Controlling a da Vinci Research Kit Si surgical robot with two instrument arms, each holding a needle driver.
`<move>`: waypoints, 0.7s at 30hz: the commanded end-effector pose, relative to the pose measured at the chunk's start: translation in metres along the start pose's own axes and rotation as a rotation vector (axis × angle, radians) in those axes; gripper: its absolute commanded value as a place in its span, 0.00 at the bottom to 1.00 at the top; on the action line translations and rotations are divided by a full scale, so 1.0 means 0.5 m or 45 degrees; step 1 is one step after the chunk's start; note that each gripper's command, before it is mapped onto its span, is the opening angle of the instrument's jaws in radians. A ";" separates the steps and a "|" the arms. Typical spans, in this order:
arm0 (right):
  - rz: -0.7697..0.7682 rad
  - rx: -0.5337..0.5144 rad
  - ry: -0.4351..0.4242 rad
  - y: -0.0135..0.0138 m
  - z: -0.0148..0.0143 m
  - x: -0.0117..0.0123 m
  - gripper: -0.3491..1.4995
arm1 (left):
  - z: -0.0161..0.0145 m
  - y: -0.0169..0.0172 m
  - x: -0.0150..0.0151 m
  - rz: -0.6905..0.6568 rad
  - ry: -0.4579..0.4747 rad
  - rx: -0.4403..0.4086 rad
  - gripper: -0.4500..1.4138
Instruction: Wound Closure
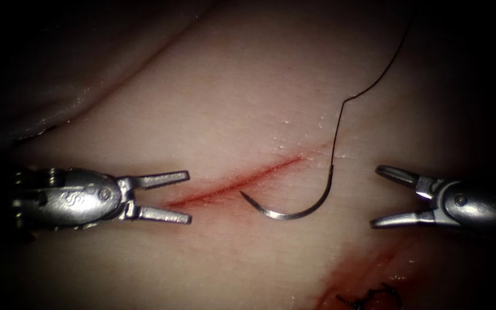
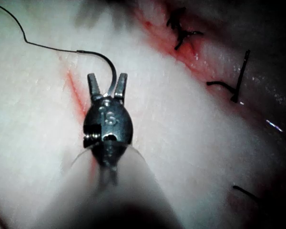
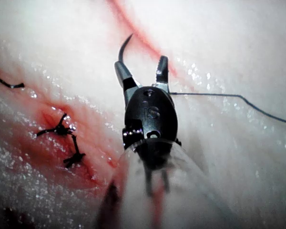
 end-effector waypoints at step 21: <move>-0.006 0.010 0.003 -0.0008 0.0015 0.0000 0.68 | 0.0093 0.0026 0.0002 -0.008 -0.226 0.031 0.59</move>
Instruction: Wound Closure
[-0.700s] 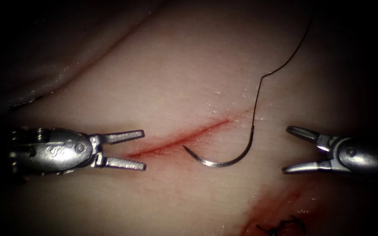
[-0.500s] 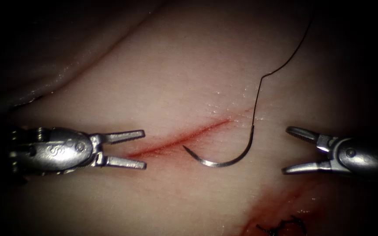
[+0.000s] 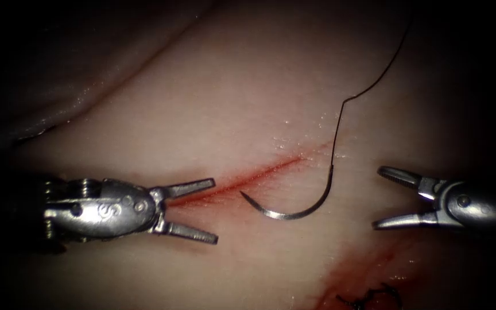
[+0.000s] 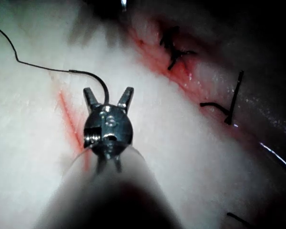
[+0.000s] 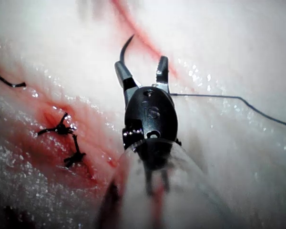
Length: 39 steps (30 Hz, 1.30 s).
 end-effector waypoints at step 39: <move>-0.014 0.018 -0.029 -0.0022 0.0044 -0.0013 0.70 | 0.0256 -0.0050 -0.0149 0.142 -0.410 0.057 0.56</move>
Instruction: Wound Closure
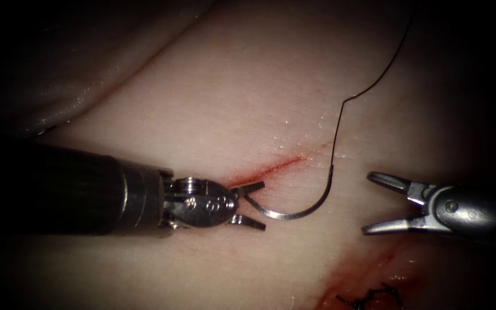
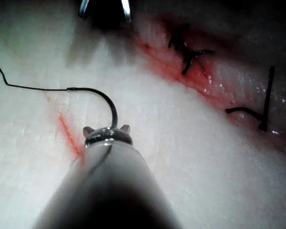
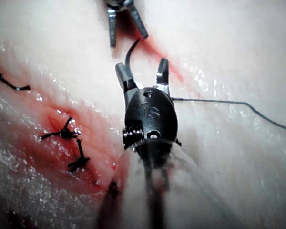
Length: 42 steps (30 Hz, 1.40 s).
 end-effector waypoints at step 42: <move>0.456 -0.062 0.029 -0.0006 0.0020 0.0000 0.04 | -0.0014 0.0009 0.0016 0.142 -0.080 0.155 0.00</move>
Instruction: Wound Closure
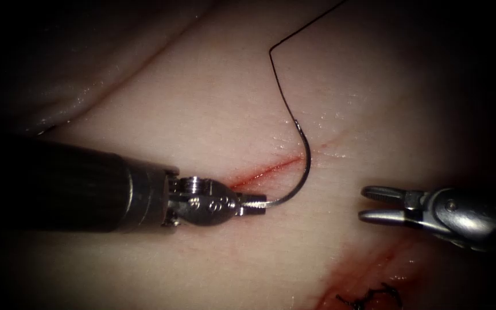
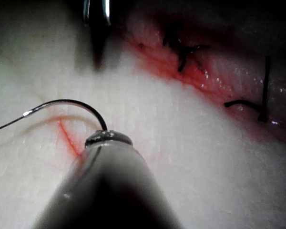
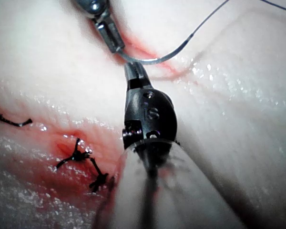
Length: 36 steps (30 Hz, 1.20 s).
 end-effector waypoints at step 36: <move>0.605 -0.572 -0.146 0.0009 0.0101 0.0032 0.79 | -0.0053 0.0060 0.0088 0.305 -0.237 0.375 0.00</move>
